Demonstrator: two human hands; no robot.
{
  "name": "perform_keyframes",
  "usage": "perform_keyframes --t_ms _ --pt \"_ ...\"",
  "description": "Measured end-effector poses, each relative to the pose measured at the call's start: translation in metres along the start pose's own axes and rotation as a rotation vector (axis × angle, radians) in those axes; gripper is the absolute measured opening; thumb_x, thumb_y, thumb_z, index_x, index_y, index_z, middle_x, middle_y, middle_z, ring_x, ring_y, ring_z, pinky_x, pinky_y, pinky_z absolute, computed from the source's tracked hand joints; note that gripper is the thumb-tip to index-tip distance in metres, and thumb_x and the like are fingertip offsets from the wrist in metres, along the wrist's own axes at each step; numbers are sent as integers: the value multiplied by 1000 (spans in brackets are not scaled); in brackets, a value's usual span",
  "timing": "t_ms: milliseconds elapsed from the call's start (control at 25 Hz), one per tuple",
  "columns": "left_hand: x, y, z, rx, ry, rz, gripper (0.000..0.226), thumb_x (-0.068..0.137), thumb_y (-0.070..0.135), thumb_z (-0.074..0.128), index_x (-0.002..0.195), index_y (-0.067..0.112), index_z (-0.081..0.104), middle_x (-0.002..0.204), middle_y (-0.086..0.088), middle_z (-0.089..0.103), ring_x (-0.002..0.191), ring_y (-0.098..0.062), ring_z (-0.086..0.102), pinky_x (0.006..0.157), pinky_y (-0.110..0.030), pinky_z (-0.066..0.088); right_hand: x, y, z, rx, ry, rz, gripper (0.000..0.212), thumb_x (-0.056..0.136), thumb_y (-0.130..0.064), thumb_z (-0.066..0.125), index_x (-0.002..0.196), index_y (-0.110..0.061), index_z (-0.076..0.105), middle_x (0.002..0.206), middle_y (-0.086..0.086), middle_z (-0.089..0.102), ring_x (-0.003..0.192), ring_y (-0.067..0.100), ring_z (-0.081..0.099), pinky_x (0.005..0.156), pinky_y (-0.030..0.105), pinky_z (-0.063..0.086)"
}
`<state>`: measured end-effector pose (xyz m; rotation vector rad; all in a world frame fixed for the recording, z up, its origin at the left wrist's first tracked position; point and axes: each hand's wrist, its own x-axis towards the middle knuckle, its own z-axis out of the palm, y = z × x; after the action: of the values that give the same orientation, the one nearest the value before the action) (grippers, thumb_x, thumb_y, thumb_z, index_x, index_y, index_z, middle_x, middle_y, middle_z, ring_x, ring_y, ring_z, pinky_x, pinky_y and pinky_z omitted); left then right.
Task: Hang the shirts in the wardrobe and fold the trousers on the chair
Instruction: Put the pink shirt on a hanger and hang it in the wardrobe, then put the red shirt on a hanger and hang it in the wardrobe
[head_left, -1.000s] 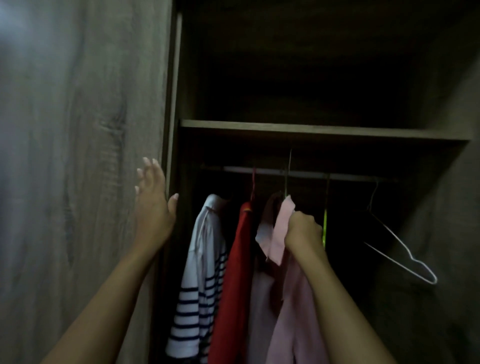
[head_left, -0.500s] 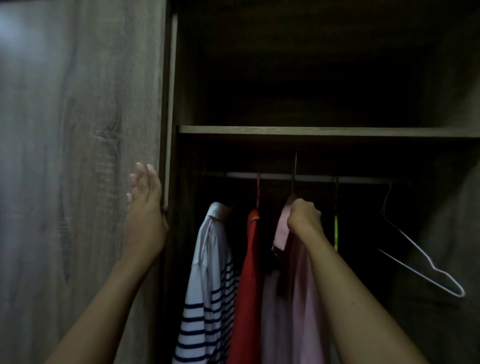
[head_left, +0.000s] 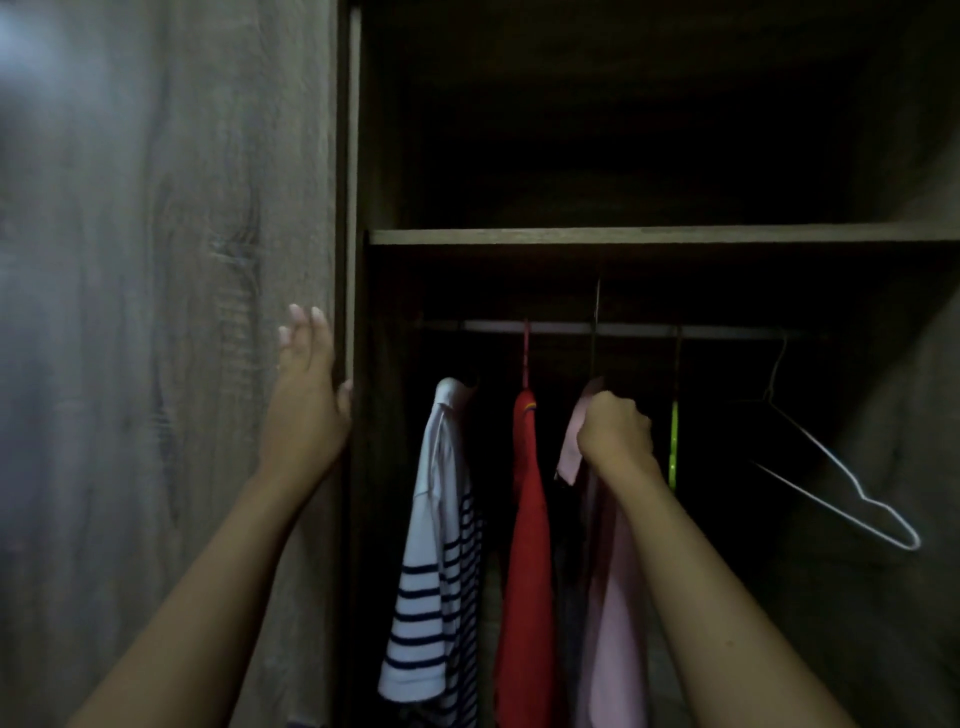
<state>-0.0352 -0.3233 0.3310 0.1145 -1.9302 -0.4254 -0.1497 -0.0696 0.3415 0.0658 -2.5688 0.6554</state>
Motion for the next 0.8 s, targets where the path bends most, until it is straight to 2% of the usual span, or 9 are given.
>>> perform_keyframes --t_ms 120,200,320,480,600,720,800 --pt "-15 10 -26 -61 2 -29 70 93 10 53 150 5 12 158 -15 7 146 -28 6 116 -32 11 -37 -14 6 93 229 -141 35 91 -12 45 124 -5 51 123 20 53 117 38 46 94 47 43" --pt "-35 6 -50 -55 64 0 57 95 13 52 146 3 29 153 -15 28 142 -26 26 112 -24 18 -72 -32 14 223 384 -289 33 91 -12 44 122 -6 54 120 18 57 113 37 47 94 46 40" --pt "-73 -8 -87 -118 135 -31 37 94 23 49 127 9 56 126 -7 60 116 -19 56 99 -24 40 -126 -65 37 461 478 -451 32 90 -10 38 109 -5 62 104 17 63 97 37 54 85 43 43" --pt "-142 -33 -148 -132 190 -167 25 93 25 45 110 19 63 103 5 68 92 -1 61 79 -11 46 -212 -112 78 696 383 -509 23 85 -3 46 101 -4 64 93 17 65 88 38 57 81 41 43" --pt "-203 -61 -196 -105 226 -259 19 93 22 48 103 19 64 93 6 70 88 -1 64 76 -14 47 -286 -143 106 813 291 -534 21 83 -2 50 97 -1 66 90 18 67 84 38 60 78 34 36" --pt "-265 -93 -241 -50 227 -405 19 94 26 48 101 21 64 89 7 71 85 -4 65 76 -25 50 -359 -167 130 917 36 -521 21 88 -3 49 102 -3 65 97 16 68 91 34 59 78 29 36" --pt "-304 -112 -270 12 258 -495 17 93 26 48 98 23 64 87 9 70 84 -2 65 77 -25 50 -403 -181 147 966 -164 -507 21 92 -4 49 106 -7 64 101 11 66 95 27 57 77 24 35"
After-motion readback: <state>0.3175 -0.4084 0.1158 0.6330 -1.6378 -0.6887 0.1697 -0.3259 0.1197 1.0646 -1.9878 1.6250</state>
